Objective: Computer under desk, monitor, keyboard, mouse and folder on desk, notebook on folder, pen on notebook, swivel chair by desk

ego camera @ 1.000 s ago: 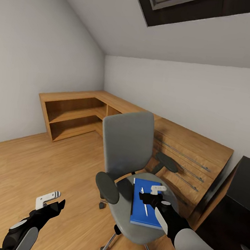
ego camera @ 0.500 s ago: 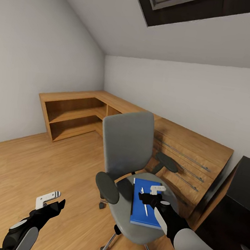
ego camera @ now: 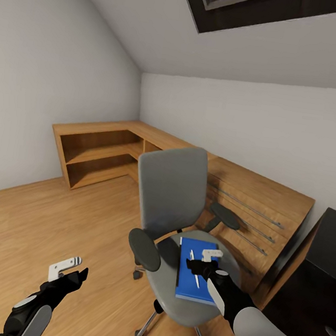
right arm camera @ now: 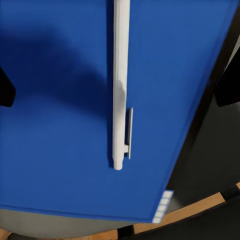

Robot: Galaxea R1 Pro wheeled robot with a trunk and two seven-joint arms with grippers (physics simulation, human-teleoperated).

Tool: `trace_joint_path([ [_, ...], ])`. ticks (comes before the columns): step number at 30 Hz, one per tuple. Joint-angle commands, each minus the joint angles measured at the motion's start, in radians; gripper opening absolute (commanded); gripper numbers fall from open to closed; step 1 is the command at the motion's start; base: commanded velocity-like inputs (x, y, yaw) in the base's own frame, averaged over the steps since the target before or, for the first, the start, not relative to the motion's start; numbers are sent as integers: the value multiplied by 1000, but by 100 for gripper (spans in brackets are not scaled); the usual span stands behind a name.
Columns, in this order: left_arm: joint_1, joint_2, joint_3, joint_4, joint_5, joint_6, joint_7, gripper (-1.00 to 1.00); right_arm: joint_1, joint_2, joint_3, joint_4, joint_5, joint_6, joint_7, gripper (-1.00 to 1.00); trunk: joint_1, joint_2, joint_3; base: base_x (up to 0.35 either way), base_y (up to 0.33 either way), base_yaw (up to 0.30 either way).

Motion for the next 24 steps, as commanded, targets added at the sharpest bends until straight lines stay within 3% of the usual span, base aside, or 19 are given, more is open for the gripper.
trace_joint_path([
  [1, -1, 0, -1, -1, 10, 3, 8, 100, -1, -1, 6, -1, -10, 4, -1, 100, 4, -8, -4, 0, 0, 0],
  [11, -1, 0, -1, -1, 10, 3, 8, 100, -1, -1, 6, -1, -10, 4, -1, 100, 42, -78, -36, 0, 0, 0],
  [24, -1, 0, -1, -1, 10, 3, 6, 100, -1, -1, 7, -1, -9, 8, -10, 100, 42, -78, -36, 0, 0, 0],
])
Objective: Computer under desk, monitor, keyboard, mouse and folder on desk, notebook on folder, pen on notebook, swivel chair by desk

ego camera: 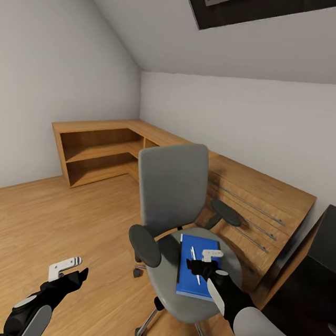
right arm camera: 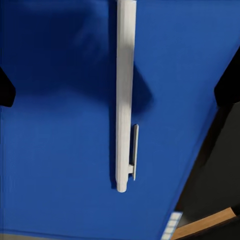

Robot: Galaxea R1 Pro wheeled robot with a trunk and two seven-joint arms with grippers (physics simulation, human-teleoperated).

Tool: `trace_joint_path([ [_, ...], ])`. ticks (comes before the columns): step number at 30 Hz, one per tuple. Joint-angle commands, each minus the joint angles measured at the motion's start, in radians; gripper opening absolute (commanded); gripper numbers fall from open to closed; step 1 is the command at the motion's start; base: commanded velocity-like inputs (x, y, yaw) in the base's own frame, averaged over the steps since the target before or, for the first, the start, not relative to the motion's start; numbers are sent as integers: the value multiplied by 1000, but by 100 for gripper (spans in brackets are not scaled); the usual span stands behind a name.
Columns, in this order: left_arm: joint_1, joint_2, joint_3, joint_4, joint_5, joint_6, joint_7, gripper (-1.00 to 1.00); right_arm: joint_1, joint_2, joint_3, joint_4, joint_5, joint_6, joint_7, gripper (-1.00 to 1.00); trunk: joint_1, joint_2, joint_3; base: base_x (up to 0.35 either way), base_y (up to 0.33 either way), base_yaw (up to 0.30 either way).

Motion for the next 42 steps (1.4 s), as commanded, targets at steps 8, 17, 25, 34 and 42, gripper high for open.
trace_joint_path([
  [8, -1, 0, -1, -1, 10, 3, 8, 100, -1, 3, 8, 0, -10, 18, -74, 100, 0, 0, -1, 0, 0, 0],
  [17, -1, 0, -1, -1, 10, 3, 8, 100, -1, 4, 8, 0, -10, 19, -82, 100, 0, 0, -1, 0, 0, 0],
  [25, -1, 0, -1, -1, 10, 3, 8, 100, -1, 4, 8, 0, -10, 19, -83, 100, 19, -35, -17, 0, 0, 0],
  [34, -1, 0, -1, -1, 10, 3, 9, 100, -1, 4, 8, 0, -10, 19, -83, 100, 38, -70, -32, 0, 0, 0],
  [42, -1, 0, -1, -1, 10, 3, 8, 100, -1, 4, 8, 0, -10, 19, -84, 100, 38, -70, -32, 0, 0, 0],
])
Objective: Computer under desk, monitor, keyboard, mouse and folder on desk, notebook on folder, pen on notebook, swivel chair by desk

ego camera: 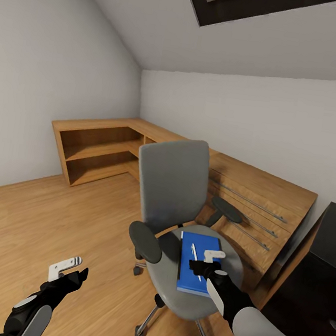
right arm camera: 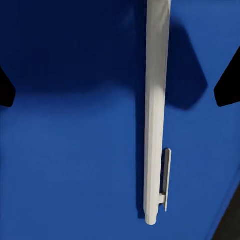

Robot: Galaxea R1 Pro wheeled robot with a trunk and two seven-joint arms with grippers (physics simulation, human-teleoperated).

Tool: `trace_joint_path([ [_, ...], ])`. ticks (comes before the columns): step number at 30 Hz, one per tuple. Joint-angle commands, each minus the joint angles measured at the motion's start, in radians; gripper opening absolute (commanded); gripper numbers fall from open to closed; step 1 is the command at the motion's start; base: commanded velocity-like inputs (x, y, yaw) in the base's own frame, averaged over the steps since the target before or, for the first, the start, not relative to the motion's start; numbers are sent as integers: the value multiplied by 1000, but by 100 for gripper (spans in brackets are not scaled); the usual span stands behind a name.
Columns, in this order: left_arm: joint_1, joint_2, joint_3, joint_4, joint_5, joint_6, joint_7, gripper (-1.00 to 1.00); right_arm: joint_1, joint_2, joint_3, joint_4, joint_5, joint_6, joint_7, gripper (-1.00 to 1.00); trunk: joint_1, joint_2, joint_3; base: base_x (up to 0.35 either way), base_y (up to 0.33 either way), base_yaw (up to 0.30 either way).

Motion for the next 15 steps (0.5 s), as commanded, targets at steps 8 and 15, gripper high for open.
trace_joint_path([
  [8, -1, 0, -1, -1, 11, 3, 8, 100, 0, -1, 8, -2, -9, 5, -7, 100, 0, 0, -1, 0, 0, 0],
  [15, -1, 0, -1, -1, 10, 3, 8, 100, 0, -1, 8, -2, -9, 5, -7, 100, 0, 0, -1, 0, 0, 0],
])
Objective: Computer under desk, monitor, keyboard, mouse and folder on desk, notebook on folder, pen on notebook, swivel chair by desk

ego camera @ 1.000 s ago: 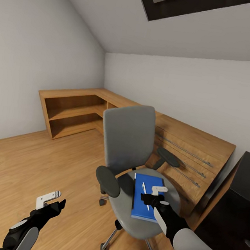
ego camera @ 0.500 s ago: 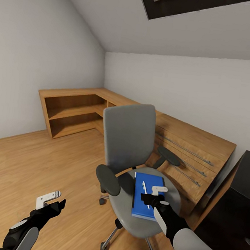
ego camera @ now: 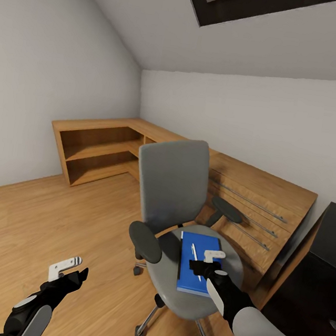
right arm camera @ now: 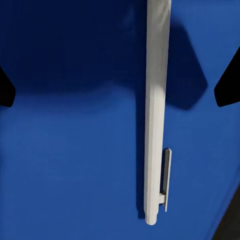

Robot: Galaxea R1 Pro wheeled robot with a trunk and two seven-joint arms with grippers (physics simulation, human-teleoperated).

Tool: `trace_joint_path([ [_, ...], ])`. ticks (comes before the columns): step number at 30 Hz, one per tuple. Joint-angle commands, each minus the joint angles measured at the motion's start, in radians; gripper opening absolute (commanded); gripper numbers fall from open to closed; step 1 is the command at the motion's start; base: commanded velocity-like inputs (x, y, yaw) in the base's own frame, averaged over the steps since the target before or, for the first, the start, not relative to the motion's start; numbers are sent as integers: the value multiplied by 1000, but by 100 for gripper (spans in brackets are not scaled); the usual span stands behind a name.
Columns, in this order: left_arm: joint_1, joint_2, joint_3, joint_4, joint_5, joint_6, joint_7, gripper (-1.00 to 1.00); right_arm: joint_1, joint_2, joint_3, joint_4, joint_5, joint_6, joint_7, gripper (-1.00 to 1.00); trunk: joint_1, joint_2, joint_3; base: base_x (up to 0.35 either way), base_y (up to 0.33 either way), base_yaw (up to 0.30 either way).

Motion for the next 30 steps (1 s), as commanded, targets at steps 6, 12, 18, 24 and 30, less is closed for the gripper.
trace_joint_path([
  [6, -1, 0, -1, -2, 10, 3, 8, 100, 0, -1, 8, -2, -9, 5, -7, 100, 15, -28, -13, 0, 0, 0],
  [12, -1, 0, 0, -3, 12, 3, 7, 100, 0, -1, 8, -2, -9, 5, -7, 100, 15, -28, -13, 0, 0, 0],
  [18, -1, 0, 0, -3, 12, 3, 7, 100, 0, -2, 8, -3, -9, 5, -7, 100, 15, -28, -13, 0, 0, 0],
  [24, -1, 0, 0, -3, 12, 3, 7, 100, 0, -2, 8, -3, -9, 5, -7, -100, 15, -28, -13, 0, 0, 0],
  [30, -1, 0, 0, -3, 12, 3, 7, 100, 0, -2, 8, -3, -9, 5, -7, -100, 15, -28, -13, 0, 0, 0],
])
